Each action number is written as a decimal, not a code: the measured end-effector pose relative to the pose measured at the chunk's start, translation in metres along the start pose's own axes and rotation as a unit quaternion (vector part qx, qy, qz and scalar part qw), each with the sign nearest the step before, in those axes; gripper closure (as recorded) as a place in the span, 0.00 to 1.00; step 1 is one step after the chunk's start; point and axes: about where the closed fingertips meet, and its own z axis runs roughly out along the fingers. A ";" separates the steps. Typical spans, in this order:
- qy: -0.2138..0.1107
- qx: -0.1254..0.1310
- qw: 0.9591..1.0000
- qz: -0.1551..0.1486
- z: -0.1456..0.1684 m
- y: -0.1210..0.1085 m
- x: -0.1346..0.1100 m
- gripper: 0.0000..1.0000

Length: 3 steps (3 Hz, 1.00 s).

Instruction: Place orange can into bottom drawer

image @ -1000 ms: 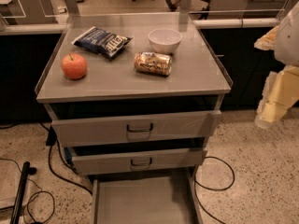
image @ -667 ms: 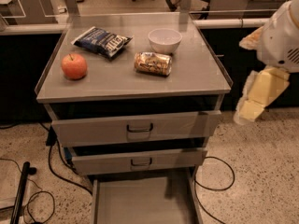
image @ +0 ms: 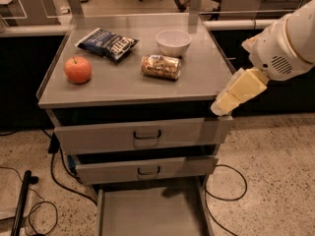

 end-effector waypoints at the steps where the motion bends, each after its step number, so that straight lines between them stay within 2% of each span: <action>1: 0.000 0.001 1.000 -0.002 0.000 0.000 -0.001 0.00; 2: -0.005 0.013 1.000 -0.025 0.001 -0.004 -0.012 0.00; 3: -0.010 0.013 0.999 -0.047 0.030 -0.018 -0.027 0.00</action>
Offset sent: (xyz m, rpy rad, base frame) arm 0.0188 0.0151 0.0100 -0.0441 -0.0856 0.0557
